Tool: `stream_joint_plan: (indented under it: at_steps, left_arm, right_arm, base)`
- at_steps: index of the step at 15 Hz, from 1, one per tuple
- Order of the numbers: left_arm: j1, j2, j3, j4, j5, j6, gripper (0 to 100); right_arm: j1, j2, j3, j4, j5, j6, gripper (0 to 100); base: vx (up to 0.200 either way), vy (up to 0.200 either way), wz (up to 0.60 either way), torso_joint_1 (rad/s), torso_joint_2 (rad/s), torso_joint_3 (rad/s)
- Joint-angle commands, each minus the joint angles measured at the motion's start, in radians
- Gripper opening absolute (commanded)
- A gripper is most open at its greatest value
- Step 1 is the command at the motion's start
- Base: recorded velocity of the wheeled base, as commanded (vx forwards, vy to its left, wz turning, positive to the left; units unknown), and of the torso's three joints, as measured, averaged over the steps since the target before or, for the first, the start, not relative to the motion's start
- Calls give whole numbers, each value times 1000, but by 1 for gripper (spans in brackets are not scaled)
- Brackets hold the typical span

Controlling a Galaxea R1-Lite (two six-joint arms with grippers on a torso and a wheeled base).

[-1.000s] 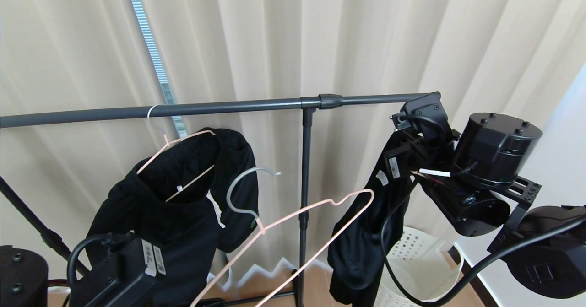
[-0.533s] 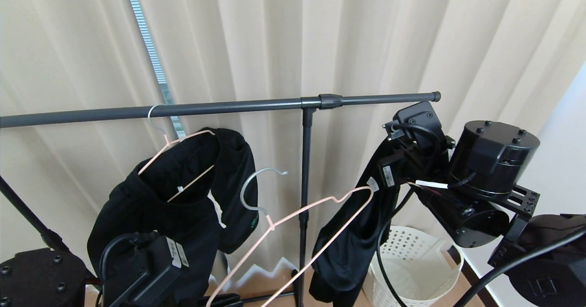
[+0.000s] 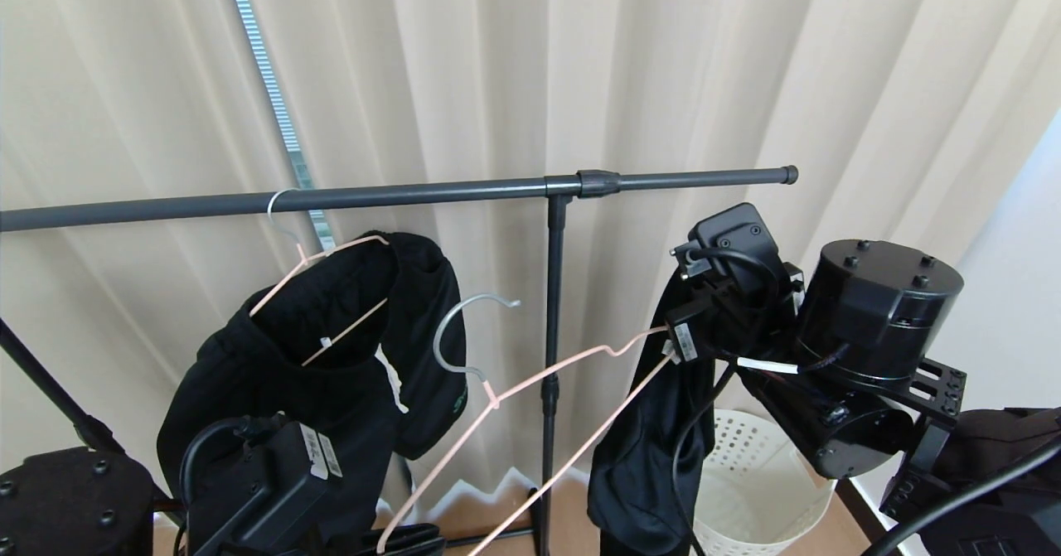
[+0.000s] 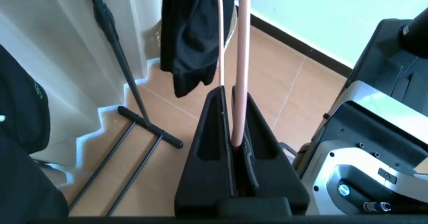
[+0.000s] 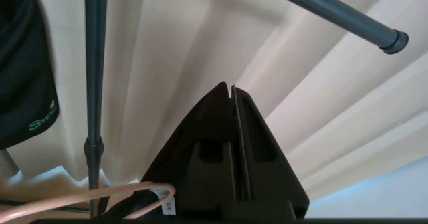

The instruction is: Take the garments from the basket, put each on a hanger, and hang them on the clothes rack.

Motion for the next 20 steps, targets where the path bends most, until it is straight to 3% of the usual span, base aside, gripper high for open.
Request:
stream_joint_plan:
  at_steps: [1,11,20]
  left_arm:
    - [0,1,-1,-1,0,0,0]
    - [-14,6,8,-57,0,-31,0]
    - [22,22,5,-59,3,-28,0]
  right_arm:
    - [4,4,2,0,0,0,0]
    - [10,44,-6,-28,-3,32,0]
    - [121,-29,42,-16,-14,30,0]
  base:
    - [0,0,0,0,0,0]
    - [0,0,0,0,0,0]
    - [0,0,0,0,0,0]
